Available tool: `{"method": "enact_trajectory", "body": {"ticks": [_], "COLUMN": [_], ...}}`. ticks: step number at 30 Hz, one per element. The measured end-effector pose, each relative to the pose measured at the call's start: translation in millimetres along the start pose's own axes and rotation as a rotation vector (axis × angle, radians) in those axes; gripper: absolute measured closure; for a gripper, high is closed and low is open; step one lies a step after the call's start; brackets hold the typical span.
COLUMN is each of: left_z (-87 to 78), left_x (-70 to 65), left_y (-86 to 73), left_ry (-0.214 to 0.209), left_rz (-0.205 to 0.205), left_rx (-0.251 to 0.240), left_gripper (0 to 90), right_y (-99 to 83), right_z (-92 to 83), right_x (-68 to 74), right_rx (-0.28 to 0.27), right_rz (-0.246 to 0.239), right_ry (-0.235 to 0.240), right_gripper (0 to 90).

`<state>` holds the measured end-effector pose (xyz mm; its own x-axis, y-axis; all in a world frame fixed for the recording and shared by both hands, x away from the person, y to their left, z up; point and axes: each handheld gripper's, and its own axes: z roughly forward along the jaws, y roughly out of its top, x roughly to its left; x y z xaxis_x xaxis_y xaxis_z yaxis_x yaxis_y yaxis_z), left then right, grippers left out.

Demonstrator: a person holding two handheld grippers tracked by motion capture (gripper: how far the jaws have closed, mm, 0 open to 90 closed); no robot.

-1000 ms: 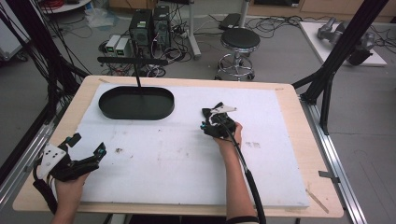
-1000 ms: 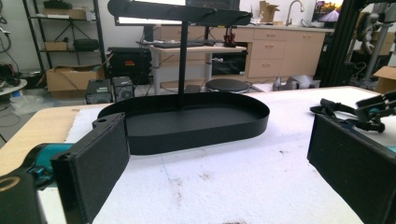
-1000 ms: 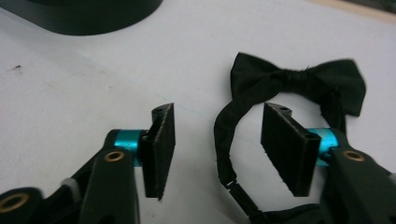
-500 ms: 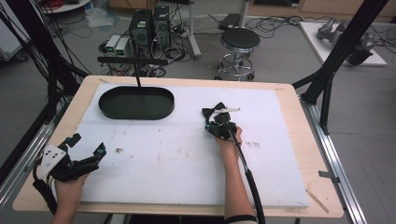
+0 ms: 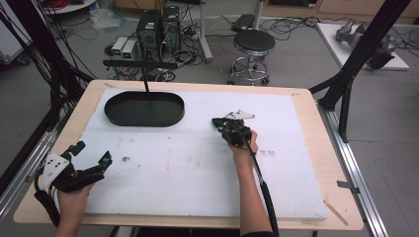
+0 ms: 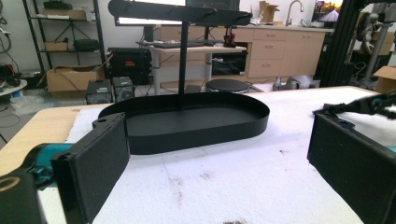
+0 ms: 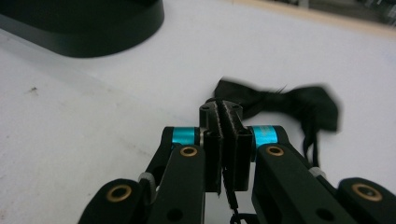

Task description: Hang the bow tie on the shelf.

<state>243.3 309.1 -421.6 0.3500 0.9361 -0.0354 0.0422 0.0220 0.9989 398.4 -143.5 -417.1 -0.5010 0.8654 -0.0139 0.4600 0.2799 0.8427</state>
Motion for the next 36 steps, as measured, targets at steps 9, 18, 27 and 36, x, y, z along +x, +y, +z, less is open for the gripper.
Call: {"method": "enact_trajectory", "body": {"ticks": [9,18,27,36], "left_z": [0.2,-0.5,-2.2,-3.5], "left_x": [-1.1,-1.7,-0.8,4.1], "left_y": [-0.6,-0.2,1.9,2.5], "left_ry": [0.004,0.006,0.006,0.019], "left_rz": [0.006,0.011,0.009,-0.004], "left_rx": [-0.002,-0.012,-0.033,-0.045], "left_gripper": [6.1,6.1,6.1,6.1], "right_y": [30.2,71.1,115.1,153.9], "right_z": [-30.7,-49.9,-41.4,-6.8], "right_x": [20.0,56.7,84.3,94.6], "right_rx": [-0.140,-0.278,-0.345,-0.343], "right_rz": [-0.115,-0.211,-0.256,-0.259], "right_ry": [0.009,0.072,0.143,0.181], "right_gripper": [87.0,87.0,87.0,87.0]}}
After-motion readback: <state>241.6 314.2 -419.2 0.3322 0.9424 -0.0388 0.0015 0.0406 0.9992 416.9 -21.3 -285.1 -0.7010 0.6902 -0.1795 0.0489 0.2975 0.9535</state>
